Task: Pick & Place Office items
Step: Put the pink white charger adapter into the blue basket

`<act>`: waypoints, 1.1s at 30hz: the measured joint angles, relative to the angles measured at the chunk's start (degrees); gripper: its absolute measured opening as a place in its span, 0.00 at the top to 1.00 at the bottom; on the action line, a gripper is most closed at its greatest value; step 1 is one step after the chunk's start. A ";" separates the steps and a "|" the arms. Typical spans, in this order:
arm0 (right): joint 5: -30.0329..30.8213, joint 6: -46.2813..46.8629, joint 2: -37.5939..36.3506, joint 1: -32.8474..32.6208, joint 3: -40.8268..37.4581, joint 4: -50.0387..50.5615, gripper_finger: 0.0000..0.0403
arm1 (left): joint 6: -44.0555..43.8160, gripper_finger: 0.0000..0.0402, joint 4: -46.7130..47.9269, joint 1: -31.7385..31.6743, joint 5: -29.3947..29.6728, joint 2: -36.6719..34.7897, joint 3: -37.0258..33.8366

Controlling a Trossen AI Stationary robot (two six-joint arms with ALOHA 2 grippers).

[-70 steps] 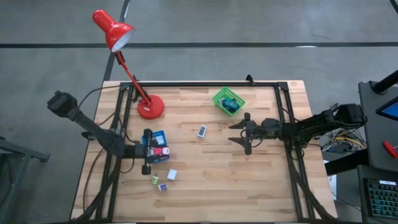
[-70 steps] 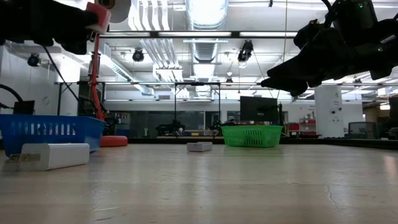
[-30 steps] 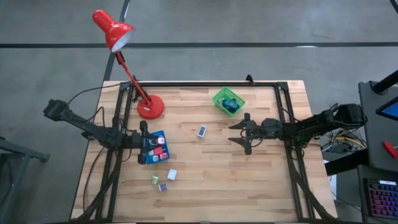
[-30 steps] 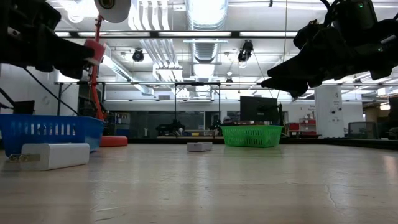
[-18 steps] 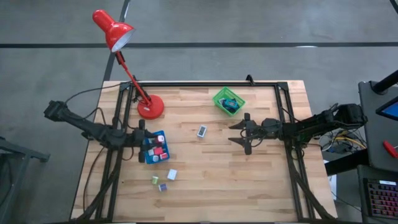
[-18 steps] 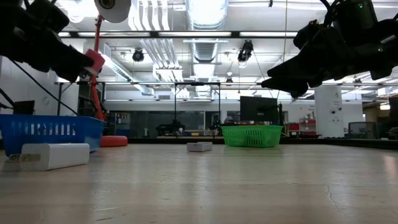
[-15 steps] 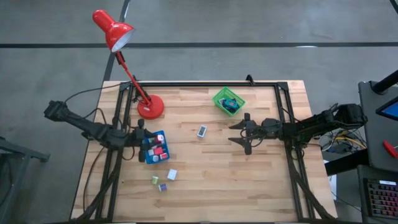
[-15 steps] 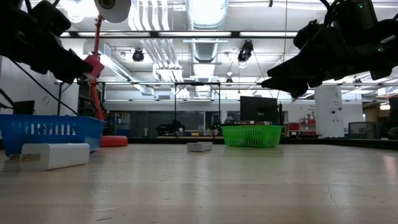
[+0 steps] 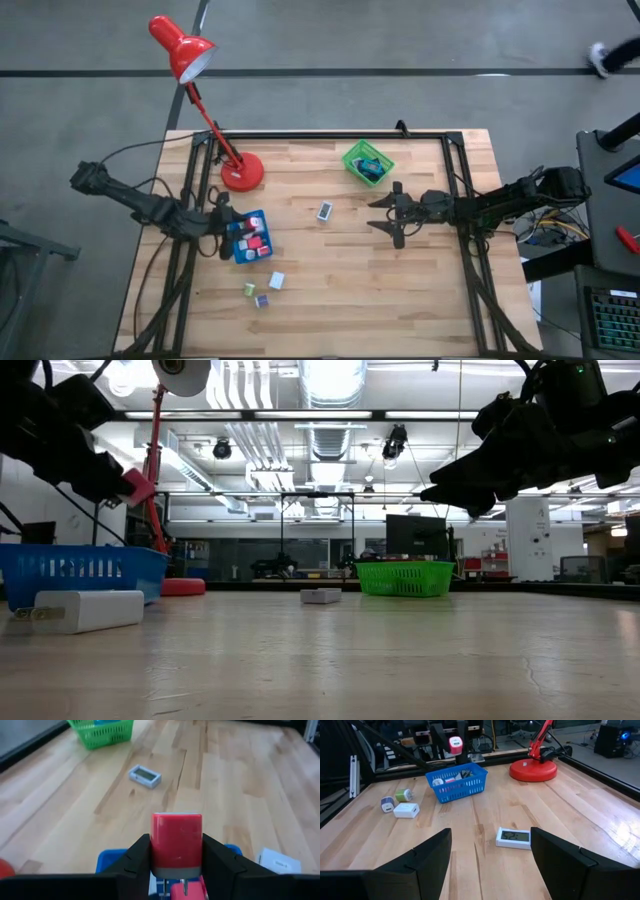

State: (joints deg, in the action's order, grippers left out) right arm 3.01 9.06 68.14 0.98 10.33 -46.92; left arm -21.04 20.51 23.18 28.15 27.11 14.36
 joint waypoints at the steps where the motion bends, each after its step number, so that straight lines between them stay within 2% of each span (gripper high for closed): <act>1: 0.00 0.00 0.00 -0.01 0.00 0.00 0.35 | -0.61 0.68 0.94 -0.02 -0.27 0.21 0.34; 9: 0.00 0.50 0.00 -0.01 0.00 -0.04 0.35 | -2.47 0.68 2.86 -0.15 -3.84 4.31 2.89; 18: -0.02 1.34 0.00 -0.01 0.00 -0.06 0.35 | -4.53 0.68 8.83 -1.11 -7.09 13.36 8.15; 33: -0.10 1.70 0.00 -0.01 0.00 -0.04 0.35 | -1.25 0.68 16.14 -7.07 -16.43 27.96 16.64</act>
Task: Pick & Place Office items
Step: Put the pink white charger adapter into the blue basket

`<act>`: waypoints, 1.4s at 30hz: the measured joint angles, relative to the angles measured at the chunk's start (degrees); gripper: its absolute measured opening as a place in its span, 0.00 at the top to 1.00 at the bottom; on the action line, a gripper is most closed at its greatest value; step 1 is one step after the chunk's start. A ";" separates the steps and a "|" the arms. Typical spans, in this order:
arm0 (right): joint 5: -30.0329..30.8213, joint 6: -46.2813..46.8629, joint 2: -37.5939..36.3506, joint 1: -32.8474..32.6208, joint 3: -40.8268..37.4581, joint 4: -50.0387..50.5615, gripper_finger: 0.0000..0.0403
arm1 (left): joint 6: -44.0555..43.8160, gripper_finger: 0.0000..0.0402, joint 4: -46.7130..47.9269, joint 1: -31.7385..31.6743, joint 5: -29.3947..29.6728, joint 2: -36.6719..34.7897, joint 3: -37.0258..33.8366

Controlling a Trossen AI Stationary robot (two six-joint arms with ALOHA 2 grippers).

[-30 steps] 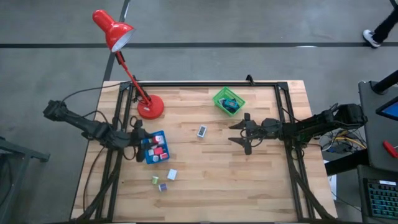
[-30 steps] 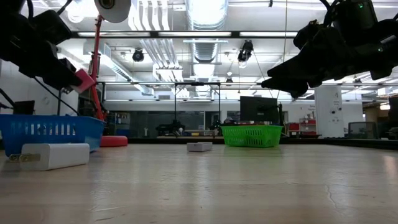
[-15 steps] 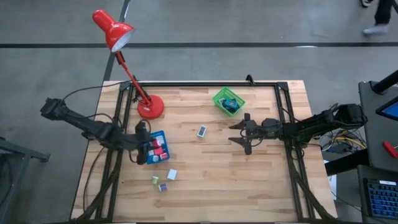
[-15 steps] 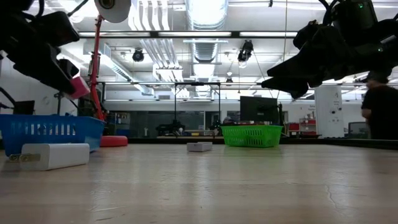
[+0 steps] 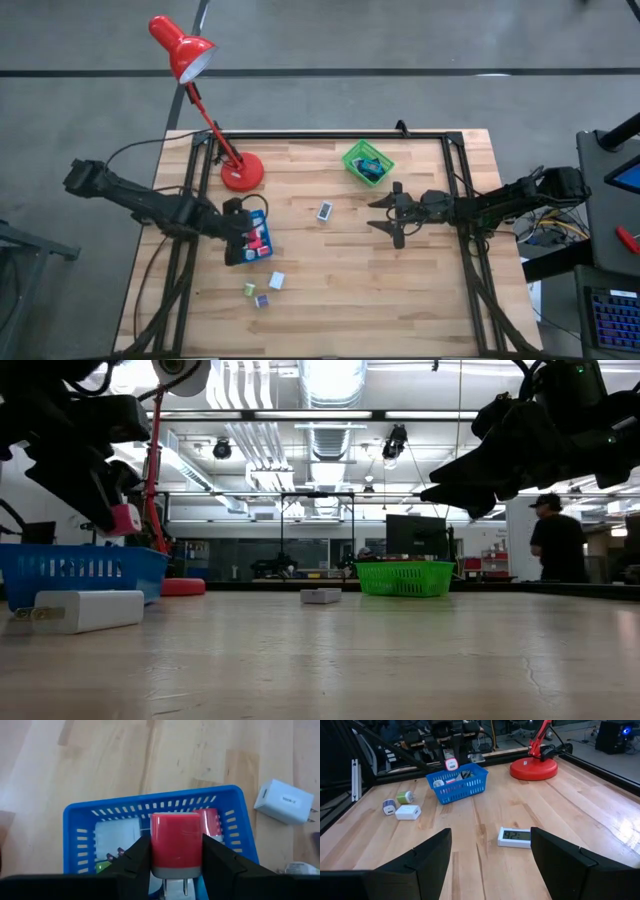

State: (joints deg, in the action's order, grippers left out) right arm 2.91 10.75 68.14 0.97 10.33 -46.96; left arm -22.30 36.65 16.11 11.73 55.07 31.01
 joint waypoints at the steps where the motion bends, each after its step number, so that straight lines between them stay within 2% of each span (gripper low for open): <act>1: -0.04 0.01 0.01 0.00 0.00 0.00 0.35 | 0.50 0.68 0.03 -0.43 -0.55 0.75 0.33; 7: -0.10 0.18 0.00 0.00 0.02 0.02 0.35 | 2.89 0.68 0.80 -3.03 -4.26 5.50 2.11; 23: -0.10 0.45 0.02 0.00 0.02 0.07 0.35 | 5.93 0.68 1.50 -6.00 -9.42 14.67 3.66; 29: -0.10 0.67 0.01 0.00 0.02 0.07 0.35 | 6.72 0.68 1.12 -6.37 -10.45 15.97 3.84; 37: -0.10 0.88 0.01 0.00 0.02 0.11 0.35 | 6.72 0.68 1.88 -6.35 -10.91 14.11 4.05; 42: -0.10 0.85 0.02 0.00 0.02 0.27 0.35 | 6.72 0.53 1.63 -6.35 -10.62 13.12 4.24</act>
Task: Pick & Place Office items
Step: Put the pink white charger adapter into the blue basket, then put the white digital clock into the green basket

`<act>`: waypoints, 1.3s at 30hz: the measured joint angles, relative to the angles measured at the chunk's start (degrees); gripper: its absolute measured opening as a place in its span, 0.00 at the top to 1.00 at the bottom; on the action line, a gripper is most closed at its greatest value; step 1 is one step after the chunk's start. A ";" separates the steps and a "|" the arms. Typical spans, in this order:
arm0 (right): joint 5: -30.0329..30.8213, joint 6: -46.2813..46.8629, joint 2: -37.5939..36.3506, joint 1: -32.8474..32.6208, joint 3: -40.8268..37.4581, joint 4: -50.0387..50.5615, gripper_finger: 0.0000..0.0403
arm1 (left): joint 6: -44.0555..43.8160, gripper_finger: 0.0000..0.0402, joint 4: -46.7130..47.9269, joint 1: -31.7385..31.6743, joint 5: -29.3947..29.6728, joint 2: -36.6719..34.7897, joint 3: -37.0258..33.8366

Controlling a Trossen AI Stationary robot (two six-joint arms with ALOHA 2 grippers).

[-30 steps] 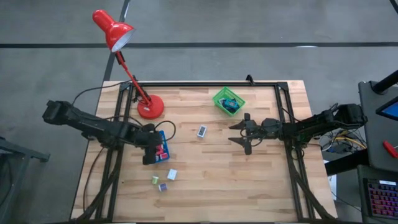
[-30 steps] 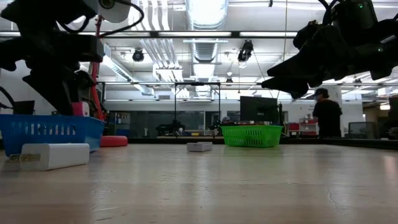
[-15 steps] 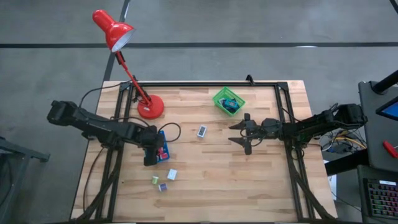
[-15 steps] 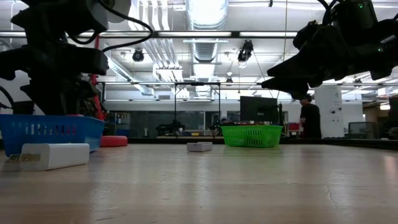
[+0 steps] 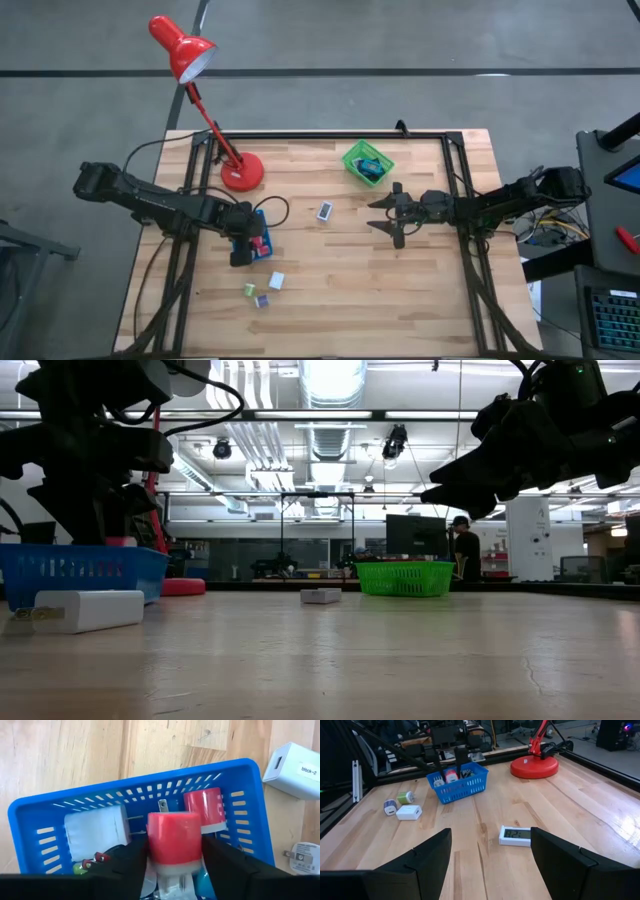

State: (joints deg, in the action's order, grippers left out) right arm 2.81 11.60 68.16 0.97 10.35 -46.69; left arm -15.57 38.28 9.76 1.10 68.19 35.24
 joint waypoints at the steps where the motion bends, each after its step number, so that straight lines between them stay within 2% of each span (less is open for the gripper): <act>1: 0.00 -0.02 -0.01 0.00 0.00 0.01 0.35 | 0.00 0.51 -0.04 0.00 0.00 -0.06 0.00; 9: 0.02 -0.21 -0.02 0.00 0.00 1.32 0.35 | 0.45 0.50 -0.16 0.00 0.17 -1.69 0.04; 17: 0.20 -4.18 0.04 0.00 0.02 6.87 0.35 | 1.82 0.50 -0.71 0.03 1.31 -7.53 0.09; 26: 2.03 -8.76 0.04 0.04 2.45 8.09 0.35 | 7.20 0.50 -10.14 0.14 5.77 -15.30 0.10; 29: 5.91 -12.64 0.02 0.03 6.07 13.87 0.34 | 9.31 0.50 -14.49 0.15 5.77 -16.66 0.09; 34: 15.22 -22.28 0.76 0.04 15.31 30.72 0.32 | 12.41 0.50 -20.56 0.15 5.82 -17.21 0.09; 39: 15.21 -24.03 4.88 0.10 23.84 38.91 0.34 | 14.59 0.50 -22.92 0.15 5.99 -16.71 0.09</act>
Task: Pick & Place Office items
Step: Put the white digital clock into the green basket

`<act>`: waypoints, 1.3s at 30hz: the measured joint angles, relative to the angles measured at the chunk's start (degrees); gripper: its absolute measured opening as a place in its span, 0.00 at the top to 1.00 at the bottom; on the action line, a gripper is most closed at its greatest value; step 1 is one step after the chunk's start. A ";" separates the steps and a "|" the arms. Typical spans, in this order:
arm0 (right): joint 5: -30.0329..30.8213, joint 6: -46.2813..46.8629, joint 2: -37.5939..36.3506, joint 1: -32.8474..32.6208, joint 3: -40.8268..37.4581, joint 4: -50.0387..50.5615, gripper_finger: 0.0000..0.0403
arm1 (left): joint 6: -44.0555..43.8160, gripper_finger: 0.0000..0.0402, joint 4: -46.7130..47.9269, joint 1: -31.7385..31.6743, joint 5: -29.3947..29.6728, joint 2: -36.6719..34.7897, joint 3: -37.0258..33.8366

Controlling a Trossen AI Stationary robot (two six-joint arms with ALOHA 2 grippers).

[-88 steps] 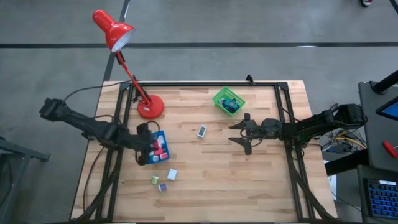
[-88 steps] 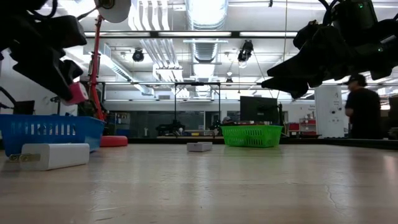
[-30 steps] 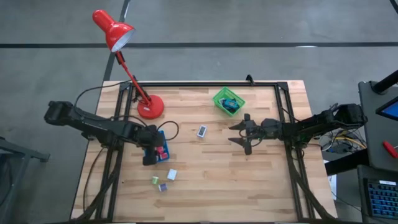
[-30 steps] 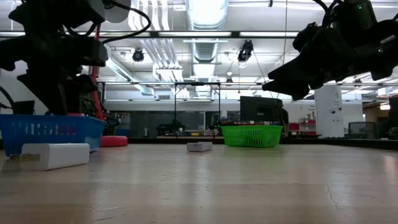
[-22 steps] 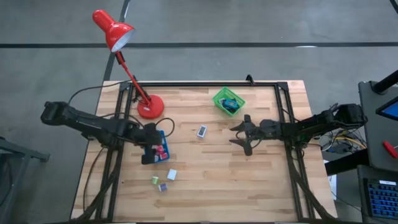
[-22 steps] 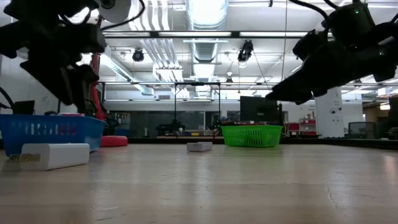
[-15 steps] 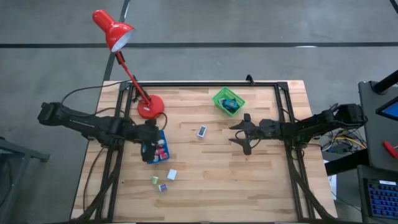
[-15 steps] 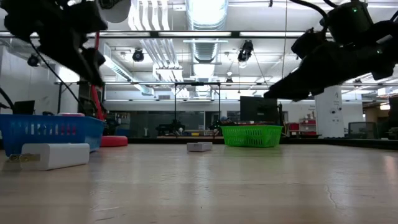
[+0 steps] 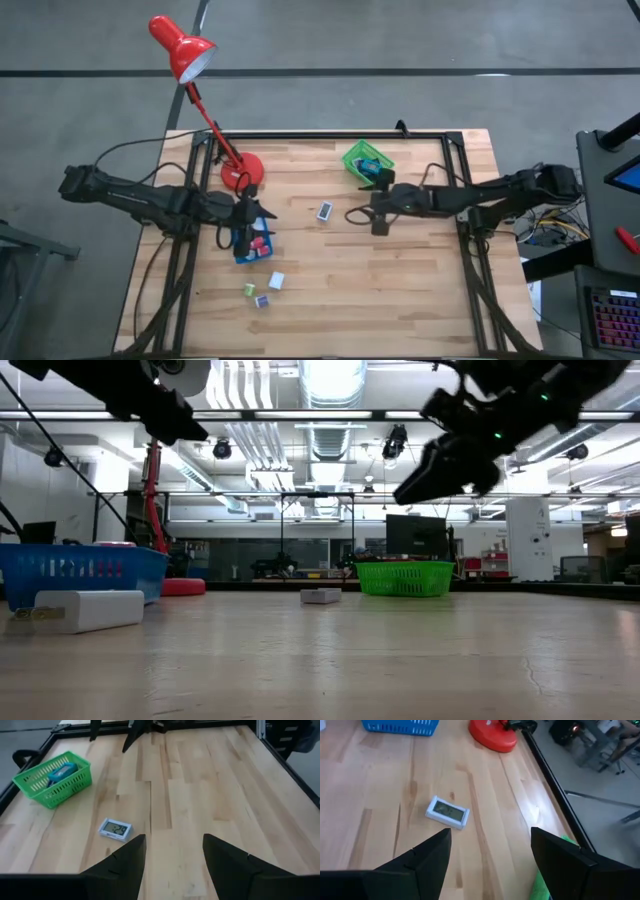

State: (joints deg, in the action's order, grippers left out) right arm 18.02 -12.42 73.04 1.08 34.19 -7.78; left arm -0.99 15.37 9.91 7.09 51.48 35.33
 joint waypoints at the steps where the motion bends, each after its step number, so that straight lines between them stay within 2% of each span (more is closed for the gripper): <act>1: -0.02 -0.03 1.30 0.25 2.07 1.90 0.34 | 0.28 0.50 -0.17 0.00 0.04 0.02 0.00; 5: -0.40 -0.41 8.90 2.02 12.52 14.96 0.29 | 1.30 0.50 -0.78 -0.01 0.39 0.03 -0.42; 10: -2.98 -0.29 22.97 4.10 26.95 33.58 0.20 | 1.69 0.50 -1.39 -0.02 0.64 -0.02 -1.46; 14: -3.47 -4.45 33.08 4.27 36.62 44.25 0.14 | 1.99 0.50 -1.27 -0.02 0.63 -0.14 -1.97; 20: -10.10 -13.37 39.23 4.20 44.40 45.93 0.11 | 3.82 0.50 -1.26 -0.02 0.61 -0.64 -2.03; 29: -21.18 -22.16 38.14 6.35 48.22 43.50 0.11 | 5.09 0.50 -1.17 -0.04 1.06 -4.00 -3.06; 39: -24.57 -27.41 38.58 9.54 48.51 41.66 0.11 | 5.11 0.50 -1.22 -0.04 1.77 -7.55 -3.67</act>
State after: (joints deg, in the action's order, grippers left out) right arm -6.55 -39.83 111.62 10.62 82.70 33.89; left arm 4.12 14.14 9.87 8.86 43.92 31.66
